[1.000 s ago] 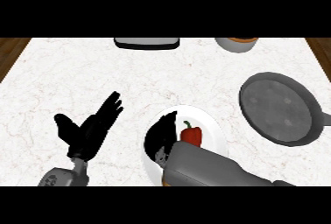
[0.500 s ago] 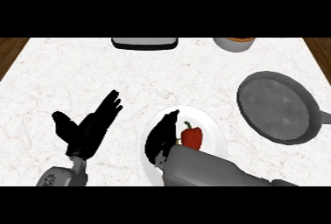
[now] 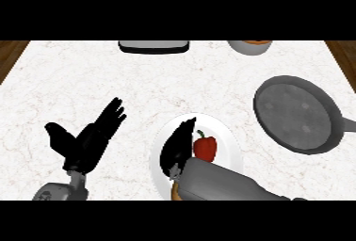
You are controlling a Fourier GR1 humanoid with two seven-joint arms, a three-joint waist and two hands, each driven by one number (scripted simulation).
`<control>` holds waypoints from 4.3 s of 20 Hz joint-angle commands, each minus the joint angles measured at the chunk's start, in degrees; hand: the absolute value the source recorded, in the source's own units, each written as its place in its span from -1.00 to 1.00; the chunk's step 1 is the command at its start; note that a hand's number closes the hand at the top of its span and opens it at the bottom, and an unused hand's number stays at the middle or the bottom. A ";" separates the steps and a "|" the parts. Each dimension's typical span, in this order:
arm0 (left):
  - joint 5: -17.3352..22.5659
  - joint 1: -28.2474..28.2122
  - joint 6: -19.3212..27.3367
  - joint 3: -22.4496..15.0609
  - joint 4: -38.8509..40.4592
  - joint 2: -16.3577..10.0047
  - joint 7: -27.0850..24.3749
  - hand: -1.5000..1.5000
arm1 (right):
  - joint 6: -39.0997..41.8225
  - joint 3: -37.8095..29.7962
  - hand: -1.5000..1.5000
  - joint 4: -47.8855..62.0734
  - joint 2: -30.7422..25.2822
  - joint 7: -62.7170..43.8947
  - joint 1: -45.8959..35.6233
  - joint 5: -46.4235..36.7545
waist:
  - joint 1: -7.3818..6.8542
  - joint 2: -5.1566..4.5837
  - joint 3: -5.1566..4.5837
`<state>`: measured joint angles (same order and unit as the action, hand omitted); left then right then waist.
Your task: Pick the bell pepper from the plate and place it in the pan
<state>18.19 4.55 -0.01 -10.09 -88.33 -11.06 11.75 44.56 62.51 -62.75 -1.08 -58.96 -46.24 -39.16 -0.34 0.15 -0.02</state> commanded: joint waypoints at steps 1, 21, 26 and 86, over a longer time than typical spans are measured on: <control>-2.22 -1.20 2.44 -1.31 -2.22 1.56 0.95 0.00 | 1.61 -0.91 -1.00 -0.11 -0.77 -5.33 1.83 -4.07 | 0.27 0.01 0.03; -1.79 -4.30 1.76 2.53 -2.18 1.57 0.37 0.00 | -20.68 -4.49 1.00 -30.71 -11.10 18.20 24.06 -8.02 | 6.12 1.10 0.33; -1.58 -4.42 1.23 3.30 -1.31 0.99 0.10 0.00 | -33.98 -5.41 1.00 -47.02 -25.26 19.87 32.12 -14.28 | 5.63 0.81 0.24; -6.40 1.72 -1.10 0.03 1.12 6.49 0.39 0.00 | -63.97 -65.52 -1.00 47.89 -26.31 91.21 2.77 21.21 | -2.97 -1.49 0.32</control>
<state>13.04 6.60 -2.09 -9.13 -87.63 -5.73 12.79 -22.54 -0.32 -19.34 -28.77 28.30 -41.31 -20.33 -3.09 -1.08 0.10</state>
